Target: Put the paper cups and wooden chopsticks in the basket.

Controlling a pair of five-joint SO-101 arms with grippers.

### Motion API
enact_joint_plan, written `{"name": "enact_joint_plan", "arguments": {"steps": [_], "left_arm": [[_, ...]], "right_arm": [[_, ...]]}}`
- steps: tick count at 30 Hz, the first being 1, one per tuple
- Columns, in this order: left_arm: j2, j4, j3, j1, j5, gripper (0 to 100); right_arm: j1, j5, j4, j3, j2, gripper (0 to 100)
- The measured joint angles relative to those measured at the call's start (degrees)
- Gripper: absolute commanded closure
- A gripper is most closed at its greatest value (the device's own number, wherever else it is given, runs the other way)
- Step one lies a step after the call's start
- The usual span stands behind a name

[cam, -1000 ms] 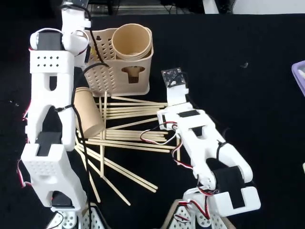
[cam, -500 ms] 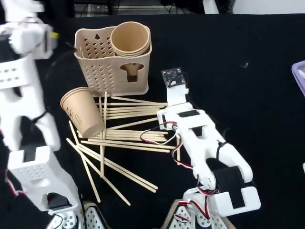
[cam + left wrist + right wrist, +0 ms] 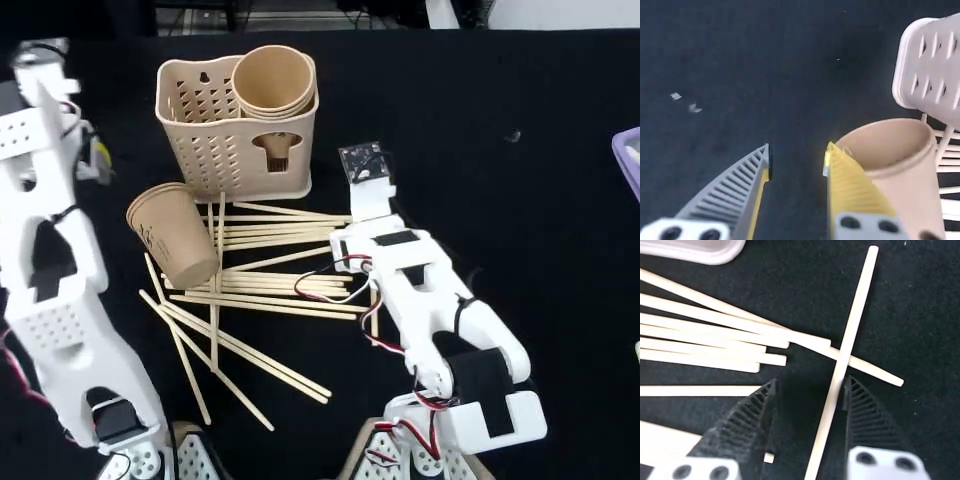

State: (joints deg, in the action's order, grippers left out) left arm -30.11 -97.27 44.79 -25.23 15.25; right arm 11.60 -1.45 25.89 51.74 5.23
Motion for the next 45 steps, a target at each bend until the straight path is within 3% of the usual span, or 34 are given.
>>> {"name": "enact_joint_plan", "arguments": {"steps": [5,11,20,28,39,45], "left_arm": [[-5.7,1.8,-0.5,2.1,0.1,82],[-6.4,-2.5,-1.1,4.3,0.2,82],[1.3,-2.8,-13.5,4.6,3.6,82],[17.1,-2.8,-28.9,4.9,7.3,82],[46.6,-1.2,-55.9,11.5,16.2,81],[58.3,-0.4,-62.2,11.9,23.0,81]], "right_arm": [[0.0,0.0,0.0,0.0,0.0,80.1],[0.0,0.0,0.0,0.0,0.0,80.1],[0.0,0.0,0.0,0.0,0.0,80.1],[0.0,0.0,0.0,0.0,0.0,80.1],[0.0,0.0,0.0,0.0,0.0,80.1],[0.0,0.0,0.0,0.0,0.0,80.1]]}}
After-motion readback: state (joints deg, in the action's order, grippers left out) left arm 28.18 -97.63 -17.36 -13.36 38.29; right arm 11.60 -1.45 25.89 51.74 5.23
